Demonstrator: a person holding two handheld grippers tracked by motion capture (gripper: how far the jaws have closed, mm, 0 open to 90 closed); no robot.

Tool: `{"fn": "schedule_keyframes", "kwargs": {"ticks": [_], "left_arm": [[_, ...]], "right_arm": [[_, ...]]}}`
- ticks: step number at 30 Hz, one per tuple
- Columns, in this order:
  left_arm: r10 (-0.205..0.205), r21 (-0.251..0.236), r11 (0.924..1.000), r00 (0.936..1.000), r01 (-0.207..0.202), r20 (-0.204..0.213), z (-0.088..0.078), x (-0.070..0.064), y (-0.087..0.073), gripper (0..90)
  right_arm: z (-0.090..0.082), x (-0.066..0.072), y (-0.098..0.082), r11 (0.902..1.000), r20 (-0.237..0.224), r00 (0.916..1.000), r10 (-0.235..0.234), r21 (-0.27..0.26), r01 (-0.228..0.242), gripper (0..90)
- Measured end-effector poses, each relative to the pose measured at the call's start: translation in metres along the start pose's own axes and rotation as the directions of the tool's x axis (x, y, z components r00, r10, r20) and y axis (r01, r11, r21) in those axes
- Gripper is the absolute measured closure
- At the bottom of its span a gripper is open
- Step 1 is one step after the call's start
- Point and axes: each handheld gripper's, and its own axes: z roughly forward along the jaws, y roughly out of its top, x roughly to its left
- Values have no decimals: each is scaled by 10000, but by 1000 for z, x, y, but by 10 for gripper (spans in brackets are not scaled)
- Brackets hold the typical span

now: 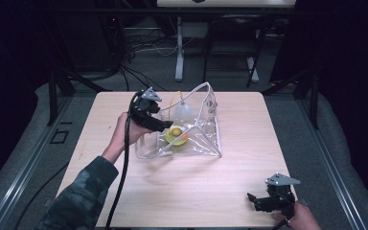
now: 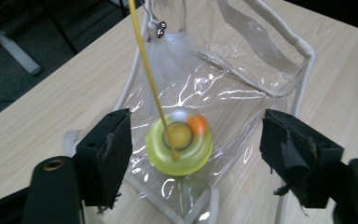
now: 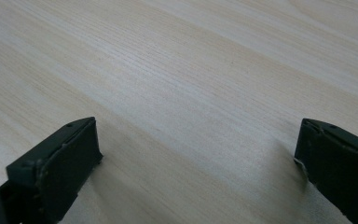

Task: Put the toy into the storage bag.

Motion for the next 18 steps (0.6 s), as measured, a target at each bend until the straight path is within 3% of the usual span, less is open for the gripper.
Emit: {"fn": "schedule_keyframes", "kwargs": {"ticks": [8,13,18], "left_arm": [[-33,-106,9999,9994,30,-336,-34,4,-10,131],[-207,-117,9997,9986,202,-482,-48,5,-21,59],[-119,117,9998,9965,129,-823,-57,1,-38,16]], "right_arm": [[0,0,0,10000,34,10000,-25,7,25,0],[0,0,0,10000,8,10000,-9,-18,9,0],[0,0,0,10000,8,10000,-12,-12,12,0]]}}
